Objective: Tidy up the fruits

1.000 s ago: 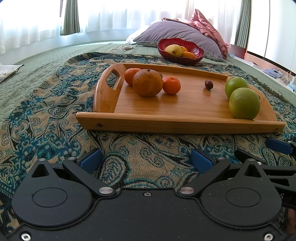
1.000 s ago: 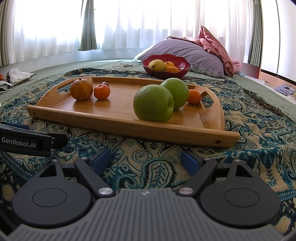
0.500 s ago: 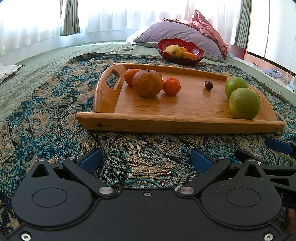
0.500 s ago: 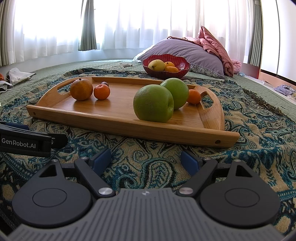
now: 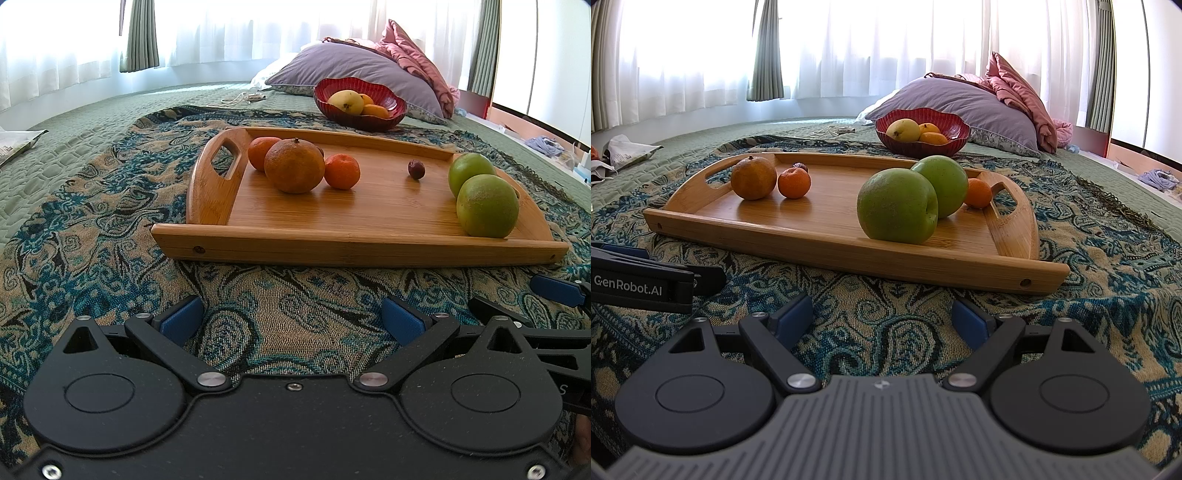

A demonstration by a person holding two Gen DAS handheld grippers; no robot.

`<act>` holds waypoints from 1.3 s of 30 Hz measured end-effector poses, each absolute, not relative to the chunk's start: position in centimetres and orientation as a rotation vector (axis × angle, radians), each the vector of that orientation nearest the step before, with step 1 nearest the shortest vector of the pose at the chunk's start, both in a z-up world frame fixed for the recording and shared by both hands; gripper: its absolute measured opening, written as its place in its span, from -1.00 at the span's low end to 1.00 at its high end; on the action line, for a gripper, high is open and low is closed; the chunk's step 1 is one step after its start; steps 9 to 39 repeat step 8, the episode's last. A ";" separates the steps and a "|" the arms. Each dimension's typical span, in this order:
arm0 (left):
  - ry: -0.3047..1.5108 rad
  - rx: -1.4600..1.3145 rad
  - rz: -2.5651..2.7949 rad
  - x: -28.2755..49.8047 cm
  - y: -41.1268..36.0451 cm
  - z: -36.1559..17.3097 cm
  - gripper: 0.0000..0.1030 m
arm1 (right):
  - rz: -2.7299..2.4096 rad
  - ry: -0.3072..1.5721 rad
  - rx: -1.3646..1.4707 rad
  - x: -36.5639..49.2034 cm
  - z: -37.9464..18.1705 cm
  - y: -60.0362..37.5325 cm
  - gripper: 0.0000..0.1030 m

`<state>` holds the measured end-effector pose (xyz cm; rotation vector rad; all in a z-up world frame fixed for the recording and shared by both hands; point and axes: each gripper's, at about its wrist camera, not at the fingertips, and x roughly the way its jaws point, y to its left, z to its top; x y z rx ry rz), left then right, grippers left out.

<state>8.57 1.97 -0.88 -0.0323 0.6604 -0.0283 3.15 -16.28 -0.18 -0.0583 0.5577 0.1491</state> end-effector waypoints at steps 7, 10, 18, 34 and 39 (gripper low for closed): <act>0.663 -0.034 -0.031 8.7 2.0 -0.8 1.00 | 0.149 0.559 -0.058 3.1 -0.2 -16.3 0.75; 0.666 -0.035 -0.033 8.8 2.0 -0.7 1.00 | 0.149 0.558 -0.057 3.1 -0.2 -16.3 0.75; 0.666 -0.035 -0.033 8.8 2.0 -0.7 1.00 | 0.149 0.558 -0.057 3.1 -0.2 -16.3 0.75; 0.666 -0.035 -0.033 8.8 2.0 -0.7 1.00 | 0.149 0.558 -0.057 3.1 -0.2 -16.3 0.75; 0.666 -0.035 -0.033 8.8 2.0 -0.7 1.00 | 0.149 0.558 -0.057 3.1 -0.2 -16.3 0.75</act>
